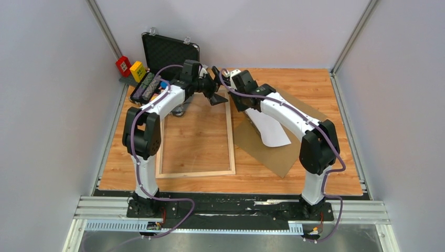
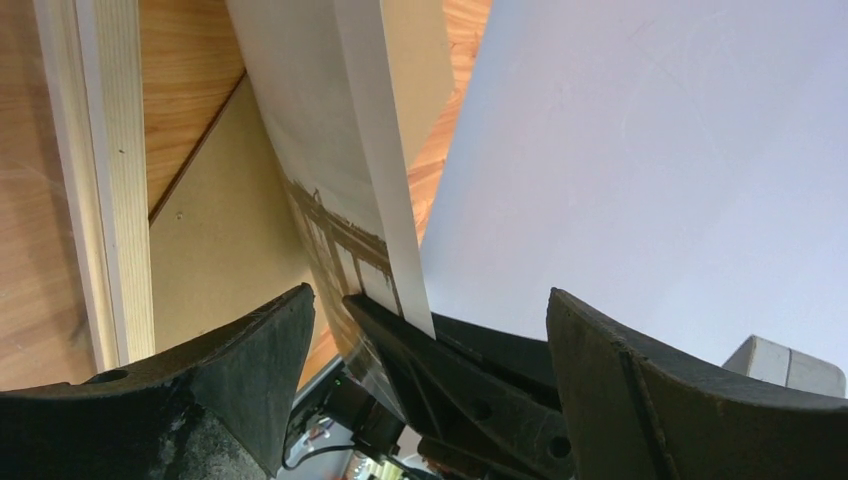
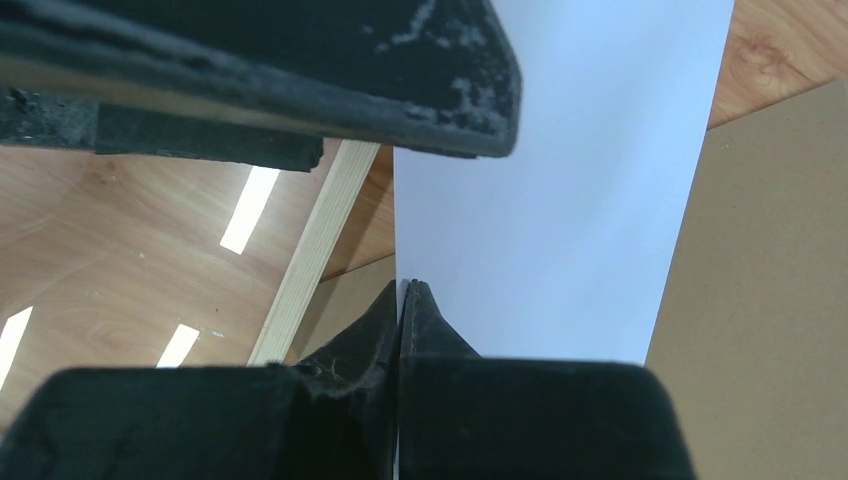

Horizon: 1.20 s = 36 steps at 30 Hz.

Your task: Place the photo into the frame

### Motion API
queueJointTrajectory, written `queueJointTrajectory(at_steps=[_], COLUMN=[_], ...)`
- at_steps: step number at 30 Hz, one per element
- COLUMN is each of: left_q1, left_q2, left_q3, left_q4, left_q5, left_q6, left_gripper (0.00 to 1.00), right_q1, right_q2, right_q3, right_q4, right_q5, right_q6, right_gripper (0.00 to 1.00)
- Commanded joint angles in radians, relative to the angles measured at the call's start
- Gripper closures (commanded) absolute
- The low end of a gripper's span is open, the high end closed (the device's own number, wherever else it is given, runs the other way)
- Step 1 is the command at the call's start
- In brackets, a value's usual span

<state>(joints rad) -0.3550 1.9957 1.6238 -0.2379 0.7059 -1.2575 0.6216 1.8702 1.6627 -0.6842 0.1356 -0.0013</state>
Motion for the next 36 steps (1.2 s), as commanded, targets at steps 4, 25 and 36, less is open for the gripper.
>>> queueJointTrajectory(at_steps=[4, 25, 36], left_q1=[-0.044, -0.067, -0.067], left_q2=[0.058, 0.102, 0.112], left_q3=[0.021, -0.045, -0.044], left_q4=[0.044, 0.132, 0.13], left_q5=[-0.017, -0.014, -0.006], left_q6=[-0.014, -0.026, 0.026], left_gripper=[0.1, 0.68, 0.86], right_q1=[0.024, 0.035, 0.029], right_q2=[0.009, -0.042, -0.158], right_q3=[0.04, -0.023, -0.062], right_q4=[0.009, 0.009, 0.009], right_q5=[0.034, 0.015, 0.02], right_q6=[0.025, 0.019, -0.019], right_gripper=[1.0, 0.67, 0.37])
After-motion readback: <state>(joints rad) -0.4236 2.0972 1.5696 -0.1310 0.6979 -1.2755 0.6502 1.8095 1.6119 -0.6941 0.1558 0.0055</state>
